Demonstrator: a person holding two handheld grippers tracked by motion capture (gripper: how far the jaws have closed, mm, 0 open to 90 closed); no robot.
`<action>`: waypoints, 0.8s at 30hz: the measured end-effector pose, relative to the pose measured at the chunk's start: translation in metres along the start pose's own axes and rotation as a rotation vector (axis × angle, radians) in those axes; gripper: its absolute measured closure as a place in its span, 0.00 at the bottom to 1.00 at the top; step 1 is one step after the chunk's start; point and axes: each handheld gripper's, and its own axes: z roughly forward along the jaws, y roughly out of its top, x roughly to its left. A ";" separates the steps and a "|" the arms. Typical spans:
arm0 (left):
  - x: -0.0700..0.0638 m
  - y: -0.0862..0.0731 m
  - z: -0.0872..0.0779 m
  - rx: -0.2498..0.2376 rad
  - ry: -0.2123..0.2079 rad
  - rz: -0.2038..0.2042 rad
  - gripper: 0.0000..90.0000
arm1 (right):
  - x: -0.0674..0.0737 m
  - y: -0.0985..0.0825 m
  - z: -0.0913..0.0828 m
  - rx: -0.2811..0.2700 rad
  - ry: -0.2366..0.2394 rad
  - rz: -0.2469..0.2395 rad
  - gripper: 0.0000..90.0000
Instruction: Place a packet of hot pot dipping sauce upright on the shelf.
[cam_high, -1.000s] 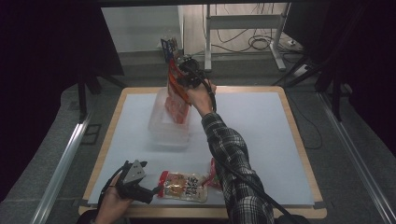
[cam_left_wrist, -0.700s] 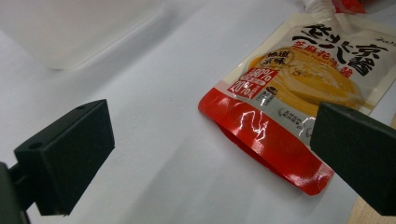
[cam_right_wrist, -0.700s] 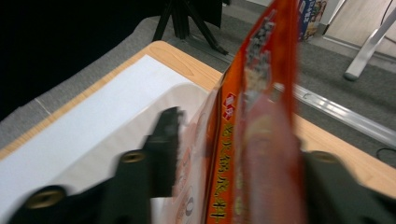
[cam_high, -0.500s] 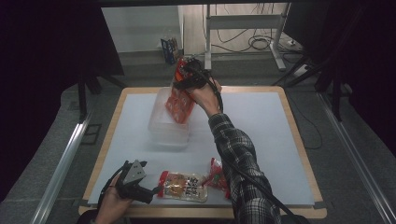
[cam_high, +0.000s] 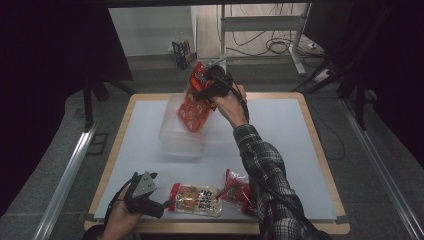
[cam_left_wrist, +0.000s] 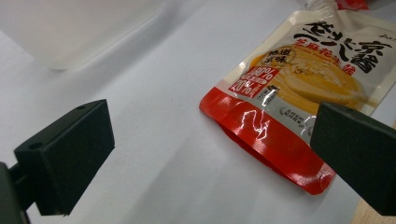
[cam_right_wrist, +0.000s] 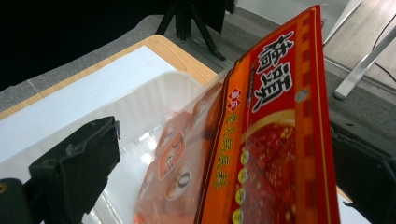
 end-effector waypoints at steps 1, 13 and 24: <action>0.000 0.000 0.000 0.000 0.000 -0.001 0.00 | -0.001 -0.002 -0.002 0.002 0.005 0.001 0.00; 0.000 0.000 0.000 -0.004 -0.004 -0.004 0.00 | 0.001 -0.018 -0.019 -0.002 0.004 -0.003 0.00; 0.000 0.000 0.000 -0.002 -0.004 -0.003 0.00 | 0.005 -0.037 -0.034 0.013 0.021 -0.020 0.00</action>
